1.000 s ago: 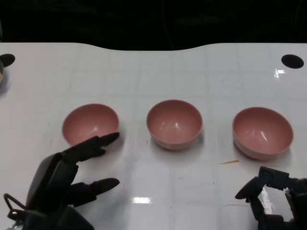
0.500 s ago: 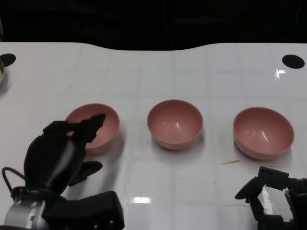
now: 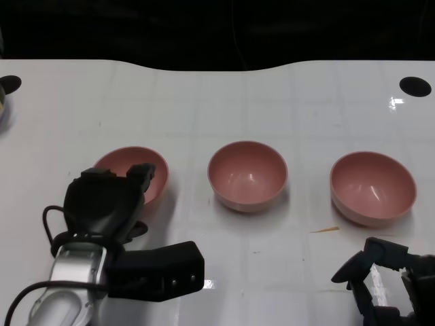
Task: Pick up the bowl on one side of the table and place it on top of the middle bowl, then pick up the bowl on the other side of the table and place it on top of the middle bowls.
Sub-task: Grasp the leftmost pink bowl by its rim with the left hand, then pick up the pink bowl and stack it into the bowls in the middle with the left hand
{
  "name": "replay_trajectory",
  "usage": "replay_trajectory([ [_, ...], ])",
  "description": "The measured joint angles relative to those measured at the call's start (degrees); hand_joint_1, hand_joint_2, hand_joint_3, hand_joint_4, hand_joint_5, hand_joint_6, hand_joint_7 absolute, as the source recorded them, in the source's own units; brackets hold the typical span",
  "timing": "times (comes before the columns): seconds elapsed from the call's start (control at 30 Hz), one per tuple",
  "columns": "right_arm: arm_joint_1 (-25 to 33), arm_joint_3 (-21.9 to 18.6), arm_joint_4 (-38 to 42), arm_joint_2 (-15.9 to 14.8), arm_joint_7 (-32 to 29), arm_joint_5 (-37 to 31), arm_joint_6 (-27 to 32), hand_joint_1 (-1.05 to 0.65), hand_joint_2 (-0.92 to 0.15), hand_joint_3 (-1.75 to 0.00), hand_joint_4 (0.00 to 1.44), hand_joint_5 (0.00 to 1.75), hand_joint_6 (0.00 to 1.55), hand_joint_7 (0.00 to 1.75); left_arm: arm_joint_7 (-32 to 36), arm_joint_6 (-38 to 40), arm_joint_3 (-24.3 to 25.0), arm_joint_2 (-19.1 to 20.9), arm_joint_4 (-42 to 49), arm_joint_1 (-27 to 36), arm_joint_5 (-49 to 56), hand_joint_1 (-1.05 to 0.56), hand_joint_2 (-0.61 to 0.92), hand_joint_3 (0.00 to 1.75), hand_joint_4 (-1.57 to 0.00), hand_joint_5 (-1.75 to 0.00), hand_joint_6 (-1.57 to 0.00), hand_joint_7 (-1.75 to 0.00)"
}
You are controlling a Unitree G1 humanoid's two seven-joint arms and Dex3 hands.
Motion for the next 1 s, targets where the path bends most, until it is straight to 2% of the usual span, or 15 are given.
replay_trajectory([
  [0.13,0.1,0.0,-0.2,0.0,0.0,-0.1,0.4,0.02,-0.35,-1.36,0.81,1.5,0.84,1.15,-3.8,2.5,-3.5,0.1,3.7,-2.9,0.3,-0.54,0.92,0.05,-0.66,-0.12,-0.55,-0.03],
  [0.27,0.2,0.0,-0.3,0.0,0.0,-0.2,0.6,0.03,-0.36,-1.35,0.81,1.5,0.84,1.15,-4.2,3.0,-5.9,0.1,7.1,-5.5,0.2,-0.52,0.92,0.05,-0.72,-0.13,-0.61,-0.05],
  [0.3,0.2,0.0,-0.4,0.0,0.1,-0.1,0.6,0.03,-0.36,-1.35,0.81,1.5,0.84,1.16,-3.7,2.9,-6.0,0.0,8.2,-5.9,-0.1,-0.45,0.92,0.07,-0.86,-0.23,-0.73,-0.08],
  [0.37,0.2,0.0,-0.4,0.0,0.2,-0.1,0.6,0.03,-0.37,-1.34,0.81,1.5,0.84,1.15,-1.4,1.6,-6.2,0.1,11.0,-7.0,-0.9,-0.37,0.92,0.11,-0.88,-0.55,-0.89,-0.04],
  [0.4,0.2,0.0,-0.4,0.0,0.2,-0.1,0.6,0.03,-0.36,-1.34,0.81,1.51,0.84,1.15,0.1,0.7,-6.3,0.1,12.5,-7.7,-1.5,-0.34,0.92,0.12,-0.85,-0.86,-1.03,-0.05],
  [0.43,0.2,0.0,-0.4,0.0,0.2,-0.1,0.6,0.03,-0.36,-1.34,0.81,1.51,0.84,1.15,1.5,-0.2,-6.5,0.2,14.0,-8.4,-1.8,-0.33,0.92,0.13,-0.81,-1.04,-1.08,-0.05],
  [0.47,0.1,0.0,-0.4,0.0,0.2,-0.1,0.6,0.03,-0.37,-1.33,0.81,1.51,0.84,1.15,3.1,-1.2,-6.9,0.4,15.7,-9.2,-2.3,-0.3,0.92,0.13,-0.77,-1.36,-1.13,-0.06],
  [0.5,0.1,0.0,-0.4,0.0,0.2,-0.1,0.6,0.03,-0.37,-1.33,0.81,1.51,0.84,1.15,4.8,-2.4,-7.1,0.5,17.2,-9.9,-2.7,-0.28,0.92,0.19,-0.81,-1.59,-1.18,-0.08],
  [0.53,0.1,0.0,-0.4,0.0,0.2,-0.1,0.6,0.03,-0.37,-1.34,0.81,1.51,0.84,1.15,6.3,-3.6,-7.1,0.5,18.7,-10.7,-3.3,-0.27,0.92,0.22,-0.83,-1.67,-1.19,-0.08],
  [0.63,0.1,0.0,-0.4,0.0,0.3,-0.1,0.6,0.03,-0.37,-1.34,0.81,1.5,0.84,1.15,9.7,-5.8,-7.1,0.7,21.4,-12.3,-5.0,-0.27,0.91,0.23,-0.86,-1.74,-1.19,-0.09],
  [0.7,0.1,0.0,-0.4,0.0,0.3,-0.1,0.7,0.03,-0.37,-1.34,0.81,1.49,0.84,1.15,10.3,-6.1,-7.2,0.7,22.4,-13.1,-5.5,-0.29,0.9,0.22,-0.84,-1.74,-1.13,-0.06],
  [0.83,0.1,0.0,-0.4,0.0,0.3,-0.1,0.7,0.04,-0.37,-1.33,0.82,1.49,0.84,1.15,10.4,-6.1,-7.6,0.8,22.7,-14.4,-6.0,-0.28,0.87,0.17,-0.82,-1.75,-1.12,-0.05],
  [0.97,0.0,0.0,-0.2,0.0,0.3,-0.1,0.6,0.05,-0.36,-1.34,0.82,1.49,0.84,1.14,12.6,-6.4,-8.2,1.4,22.2,-14.8,-5.9,-0.28,0.86,0.14,-0.86,-1.75,-1.2,-0.1],
  [1.0,0.0,0.0,-0.1,0.0,0.3,0.0,0.6,0.05,-0.36,-1.34,0.82,1.49,0.84,1.14,13.7,-6.8,-8.2,1.7,21.7,-14.8,-5.9,-0.28,0.87,0.13,-0.87,-1.75,-1.19,-0.1],
])
